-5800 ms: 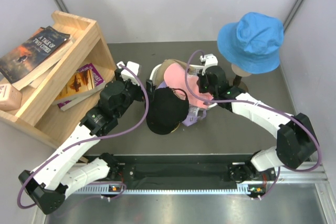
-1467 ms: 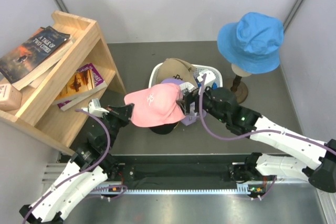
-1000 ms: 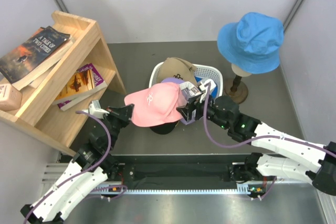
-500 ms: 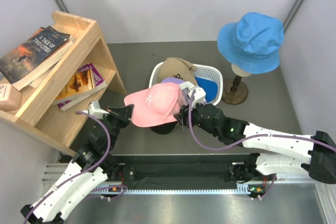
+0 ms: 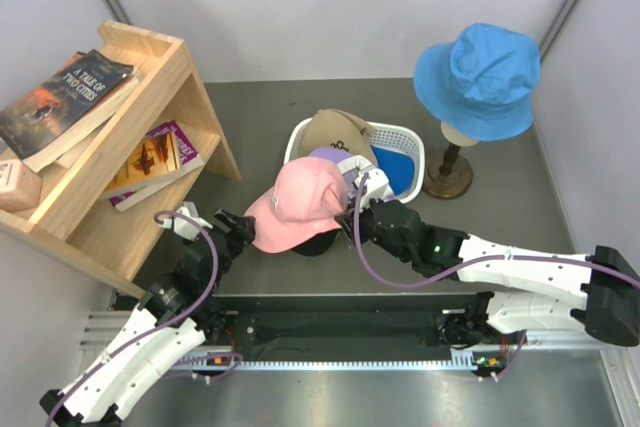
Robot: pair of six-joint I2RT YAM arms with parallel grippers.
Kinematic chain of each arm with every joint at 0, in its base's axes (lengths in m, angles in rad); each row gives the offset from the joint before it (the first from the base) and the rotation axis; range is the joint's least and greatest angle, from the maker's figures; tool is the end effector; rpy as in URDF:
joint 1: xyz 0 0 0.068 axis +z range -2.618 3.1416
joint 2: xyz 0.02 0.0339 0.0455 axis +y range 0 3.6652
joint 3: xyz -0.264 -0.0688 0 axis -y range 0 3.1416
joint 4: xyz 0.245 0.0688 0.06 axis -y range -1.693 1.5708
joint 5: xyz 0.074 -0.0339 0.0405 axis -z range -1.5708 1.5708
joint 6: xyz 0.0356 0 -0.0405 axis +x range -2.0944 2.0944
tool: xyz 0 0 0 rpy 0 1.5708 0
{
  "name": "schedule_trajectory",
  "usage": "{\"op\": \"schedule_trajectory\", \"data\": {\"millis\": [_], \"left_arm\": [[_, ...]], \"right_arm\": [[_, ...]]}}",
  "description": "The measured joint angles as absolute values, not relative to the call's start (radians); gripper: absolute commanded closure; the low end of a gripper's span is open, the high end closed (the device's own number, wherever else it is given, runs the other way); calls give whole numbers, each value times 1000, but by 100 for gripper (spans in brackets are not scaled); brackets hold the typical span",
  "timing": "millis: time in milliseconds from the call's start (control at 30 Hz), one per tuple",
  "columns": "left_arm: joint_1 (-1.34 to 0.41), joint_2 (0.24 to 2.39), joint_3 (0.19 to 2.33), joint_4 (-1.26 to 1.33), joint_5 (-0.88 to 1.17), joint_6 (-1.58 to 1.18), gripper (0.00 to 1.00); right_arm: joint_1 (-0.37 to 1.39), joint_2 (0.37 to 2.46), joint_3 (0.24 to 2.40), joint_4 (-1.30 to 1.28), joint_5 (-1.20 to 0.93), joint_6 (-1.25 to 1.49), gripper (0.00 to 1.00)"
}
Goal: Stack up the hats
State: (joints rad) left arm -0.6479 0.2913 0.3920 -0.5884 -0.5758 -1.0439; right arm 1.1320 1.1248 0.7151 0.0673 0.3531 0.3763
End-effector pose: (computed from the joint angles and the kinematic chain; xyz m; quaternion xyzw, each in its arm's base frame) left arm 0.0887 -0.0428 0.2250 -0.3051 0.7768 -0.2086 0.5098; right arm 0.1199 0.2264 0.2731 -0.2027 0.7851 0.2838 0.5118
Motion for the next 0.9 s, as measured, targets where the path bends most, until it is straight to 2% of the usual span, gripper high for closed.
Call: {"op": "schedule_trajectory", "data": {"millis": [433, 767, 900], "left_arm": [[-648, 393, 489, -643, -593, -916, 18], [-648, 490, 542, -561, -591, -796, 18], [-648, 522, 544, -480, -565, -764, 17]], "right_arm": [[1176, 1161, 743, 45, 428, 376, 89], [1195, 1170, 756, 22, 464, 369, 87], [1196, 1177, 765, 14, 467, 366, 78]]}}
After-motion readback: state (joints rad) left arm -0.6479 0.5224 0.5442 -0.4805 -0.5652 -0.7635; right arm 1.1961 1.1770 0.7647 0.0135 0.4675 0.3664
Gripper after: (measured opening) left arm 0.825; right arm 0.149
